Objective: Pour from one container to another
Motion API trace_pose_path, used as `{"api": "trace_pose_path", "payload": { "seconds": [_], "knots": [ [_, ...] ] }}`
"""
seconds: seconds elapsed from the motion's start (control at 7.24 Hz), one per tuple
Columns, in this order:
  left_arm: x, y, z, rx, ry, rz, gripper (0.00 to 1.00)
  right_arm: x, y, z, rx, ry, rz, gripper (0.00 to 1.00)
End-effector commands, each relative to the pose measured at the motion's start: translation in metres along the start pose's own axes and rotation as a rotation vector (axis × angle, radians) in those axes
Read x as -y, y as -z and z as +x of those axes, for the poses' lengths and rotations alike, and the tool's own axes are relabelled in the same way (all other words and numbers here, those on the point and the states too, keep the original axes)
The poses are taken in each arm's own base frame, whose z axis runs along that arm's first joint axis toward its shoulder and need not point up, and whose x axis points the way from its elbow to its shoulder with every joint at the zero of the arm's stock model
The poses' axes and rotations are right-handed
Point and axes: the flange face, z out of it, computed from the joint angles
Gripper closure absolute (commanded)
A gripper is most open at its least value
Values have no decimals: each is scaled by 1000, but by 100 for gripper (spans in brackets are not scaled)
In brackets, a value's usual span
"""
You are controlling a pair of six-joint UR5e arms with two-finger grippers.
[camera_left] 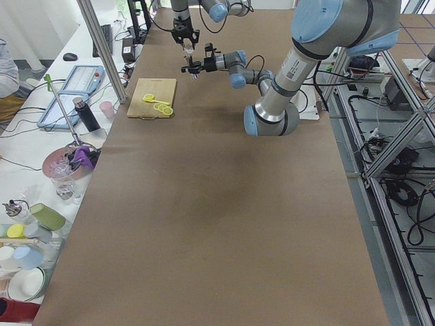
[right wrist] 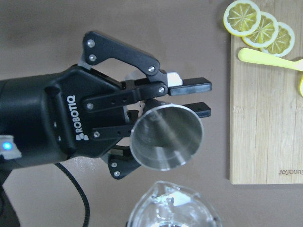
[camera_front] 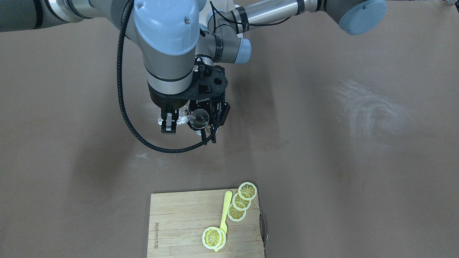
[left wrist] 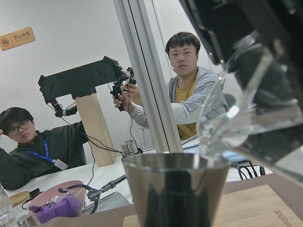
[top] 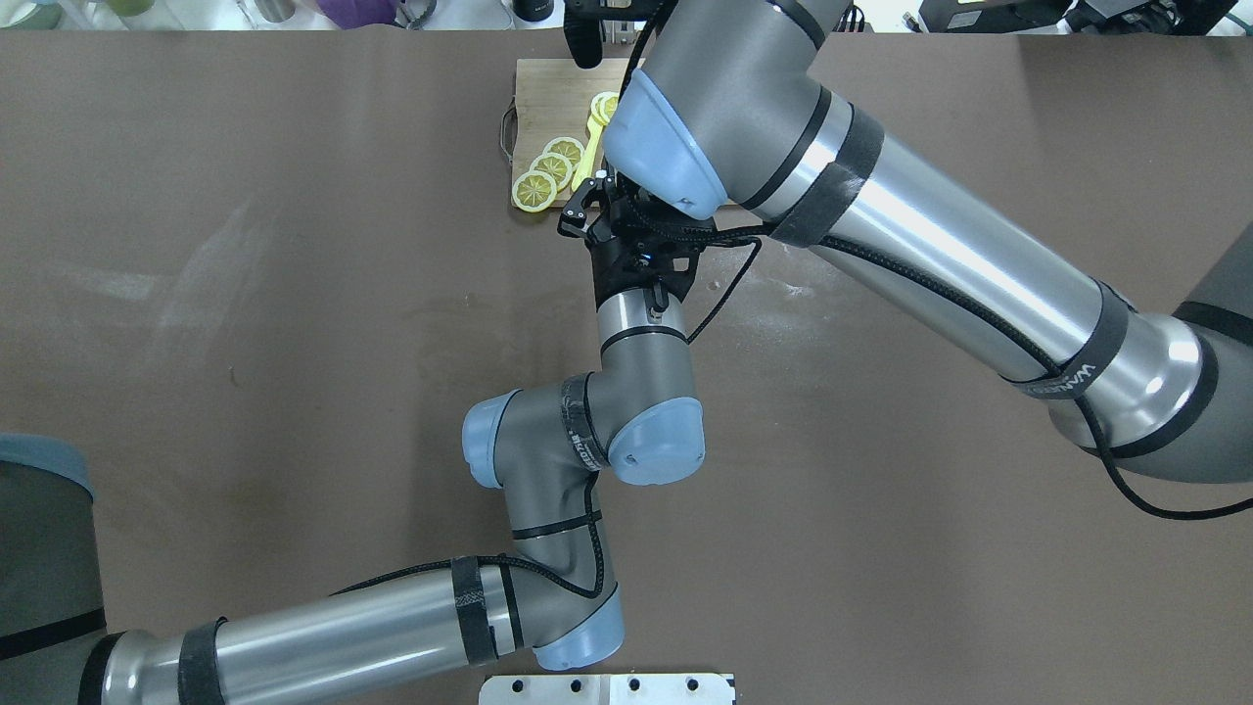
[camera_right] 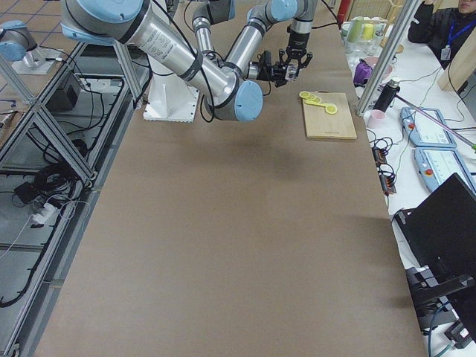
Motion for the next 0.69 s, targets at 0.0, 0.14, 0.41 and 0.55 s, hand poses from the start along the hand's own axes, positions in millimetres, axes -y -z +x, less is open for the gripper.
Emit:
{"api": "trace_pose_path", "payload": {
  "seconds": [0.0,0.14,0.41,0.55],
  "knots": [
    [0,0,0,-1,1,0,100,-28,16,9,-13,-8,80,100],
    [-1,0,1,-9,1,-13,100,-41,24,8,-19,-8,139,100],
    [9,-8,-4,-28,-27,-41,100,-84,45,5,-58,-7,237,100],
    [26,-27,-16,-94,-10,-58,100,-113,48,-1,-83,-7,269,100]
  ]
}}
